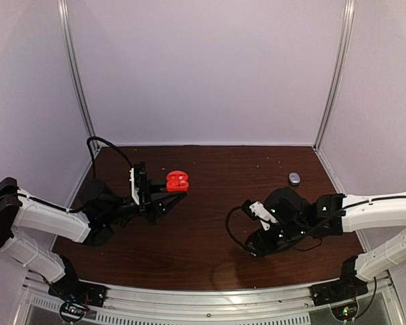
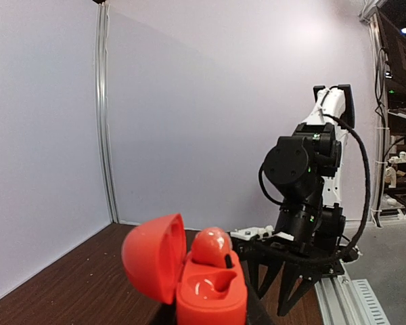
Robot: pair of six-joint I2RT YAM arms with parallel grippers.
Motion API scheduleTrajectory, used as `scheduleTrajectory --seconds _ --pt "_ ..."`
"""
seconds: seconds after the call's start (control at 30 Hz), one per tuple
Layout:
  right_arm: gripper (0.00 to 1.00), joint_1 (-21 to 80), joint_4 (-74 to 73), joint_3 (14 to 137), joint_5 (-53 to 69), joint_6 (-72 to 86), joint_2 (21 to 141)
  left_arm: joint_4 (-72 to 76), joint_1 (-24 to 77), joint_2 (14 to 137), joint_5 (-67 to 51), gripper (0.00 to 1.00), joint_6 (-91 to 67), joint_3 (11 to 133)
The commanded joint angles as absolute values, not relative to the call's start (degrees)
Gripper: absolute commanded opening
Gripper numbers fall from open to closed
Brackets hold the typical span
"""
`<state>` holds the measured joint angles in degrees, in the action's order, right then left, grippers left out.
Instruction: Insert the wireless bluetooth earbuds into the charging case
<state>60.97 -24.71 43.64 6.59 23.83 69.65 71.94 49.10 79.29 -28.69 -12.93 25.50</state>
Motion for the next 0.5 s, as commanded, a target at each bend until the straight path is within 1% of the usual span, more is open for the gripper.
scheduleTrajectory --seconds 0.0,0.13,0.23,0.3,0.4,0.47 --pt "0.57 59.3 -28.3 41.6 5.1 28.6 72.0 74.2 48.7 79.7 -28.5 0.0 -13.8 25.4" --pt "0.51 57.7 -25.7 38.7 5.4 29.5 73.9 74.1 48.7 79.8 -28.8 0.0 -13.7 25.5" --pt "0.43 57.1 -24.5 37.4 5.4 29.5 74.5 73.9 48.7 79.5 -28.6 0.0 -13.7 25.4" --pt "0.39 56.5 -23.8 36.6 5.6 29.3 74.8 73.8 48.7 79.5 -28.6 0.0 -13.7 25.3" --pt "0.35 55.6 -22.6 36.2 5.9 28.7 75.4 74.2 48.7 79.6 -28.5 0.0 -13.7 25.2" --pt "0.34 55.2 -21.8 36.3 5.7 28.5 76.2 74.4 48.7 79.7 -28.5 0.0 -13.8 25.1"
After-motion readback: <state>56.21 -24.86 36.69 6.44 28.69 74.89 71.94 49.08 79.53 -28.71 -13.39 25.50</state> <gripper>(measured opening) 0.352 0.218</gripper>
